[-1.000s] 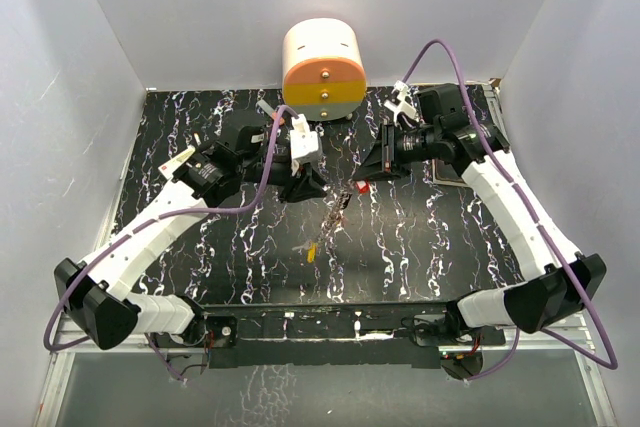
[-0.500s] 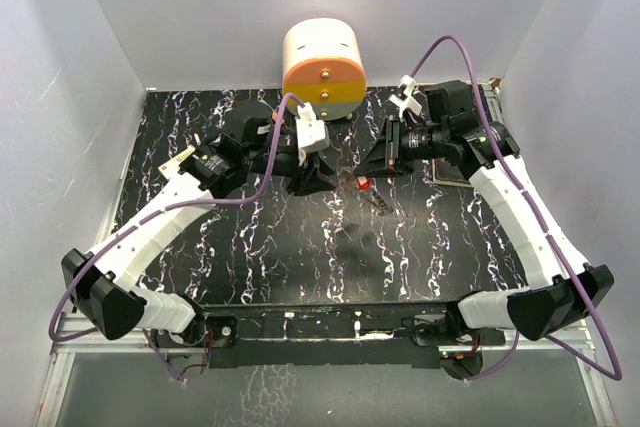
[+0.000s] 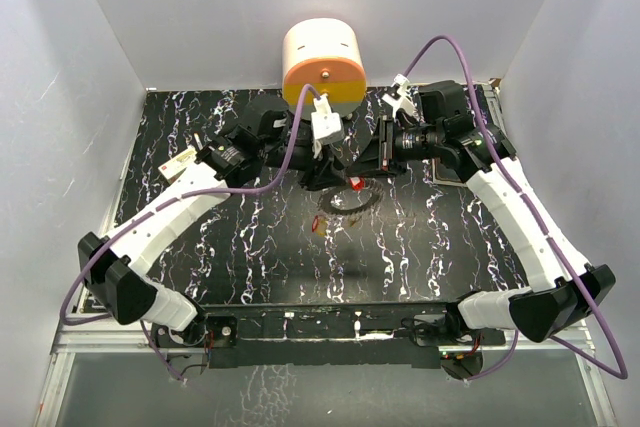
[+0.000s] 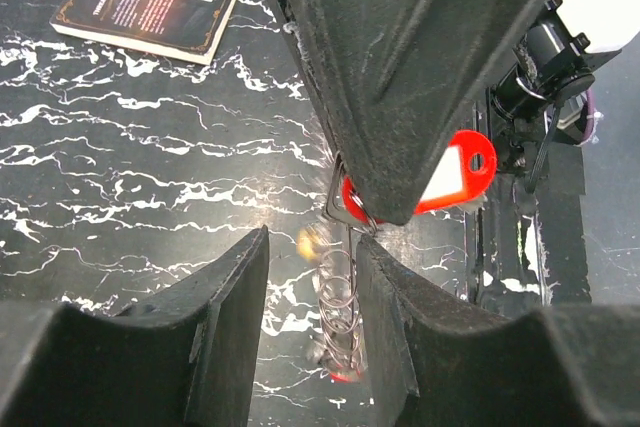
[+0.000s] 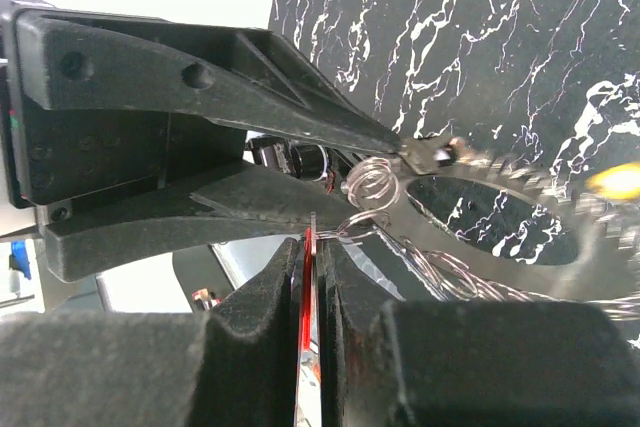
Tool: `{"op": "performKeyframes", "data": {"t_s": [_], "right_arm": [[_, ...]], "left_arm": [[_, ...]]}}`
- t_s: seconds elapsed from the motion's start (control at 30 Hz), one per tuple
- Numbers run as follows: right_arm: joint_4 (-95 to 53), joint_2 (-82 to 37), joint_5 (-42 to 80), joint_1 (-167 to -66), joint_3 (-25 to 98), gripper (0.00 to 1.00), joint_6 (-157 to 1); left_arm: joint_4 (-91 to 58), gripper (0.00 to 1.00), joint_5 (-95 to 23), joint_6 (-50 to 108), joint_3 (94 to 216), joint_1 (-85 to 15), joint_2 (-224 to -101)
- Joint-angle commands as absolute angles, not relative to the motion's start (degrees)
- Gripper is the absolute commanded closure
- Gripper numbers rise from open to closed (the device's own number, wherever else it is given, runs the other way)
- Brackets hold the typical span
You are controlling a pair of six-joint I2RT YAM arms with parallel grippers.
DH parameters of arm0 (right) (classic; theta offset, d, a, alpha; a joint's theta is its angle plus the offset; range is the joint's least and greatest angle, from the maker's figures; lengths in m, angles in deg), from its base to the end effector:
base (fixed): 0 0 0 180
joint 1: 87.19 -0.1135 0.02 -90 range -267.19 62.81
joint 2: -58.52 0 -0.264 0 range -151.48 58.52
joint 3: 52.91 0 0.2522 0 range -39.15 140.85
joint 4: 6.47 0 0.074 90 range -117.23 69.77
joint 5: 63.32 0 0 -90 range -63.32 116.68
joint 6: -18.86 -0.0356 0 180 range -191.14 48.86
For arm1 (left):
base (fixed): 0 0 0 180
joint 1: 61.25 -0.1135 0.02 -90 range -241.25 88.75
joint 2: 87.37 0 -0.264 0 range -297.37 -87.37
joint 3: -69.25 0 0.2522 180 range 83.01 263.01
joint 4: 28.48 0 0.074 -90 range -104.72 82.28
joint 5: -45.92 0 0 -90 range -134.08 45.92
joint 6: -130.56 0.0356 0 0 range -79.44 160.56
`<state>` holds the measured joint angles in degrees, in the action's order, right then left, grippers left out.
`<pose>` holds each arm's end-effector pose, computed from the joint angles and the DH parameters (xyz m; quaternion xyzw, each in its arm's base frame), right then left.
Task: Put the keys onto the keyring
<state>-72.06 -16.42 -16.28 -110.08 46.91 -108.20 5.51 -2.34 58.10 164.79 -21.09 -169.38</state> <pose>0.2264 0.1219 0.4093 -0.0472 0.8582 0.4822 0.1698 0.2314 -0.2262 0.3988 0.5483 0.5743 -0.3915 0.4651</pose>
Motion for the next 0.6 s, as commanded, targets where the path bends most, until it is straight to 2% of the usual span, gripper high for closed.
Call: {"op": "performKeyframes", "data": {"t_s": [0.0,0.27,0.57], "right_arm": [[-65.82,-14.02,-16.61,-111.00,47.86,0.92,-110.19],[-65.05,-14.19,-16.21,-111.60,47.27,0.92,-110.40],[-65.45,-13.80,-15.61,-111.60,47.07,0.92,-110.06]], "left_arm": [[6.83,0.61,-2.18,57.26,167.90,-20.40,-170.23],[7.53,0.63,-1.16,58.21,167.76,-19.95,-170.34],[12.74,0.64,-5.57,65.90,169.36,-19.94,-168.98]]}}
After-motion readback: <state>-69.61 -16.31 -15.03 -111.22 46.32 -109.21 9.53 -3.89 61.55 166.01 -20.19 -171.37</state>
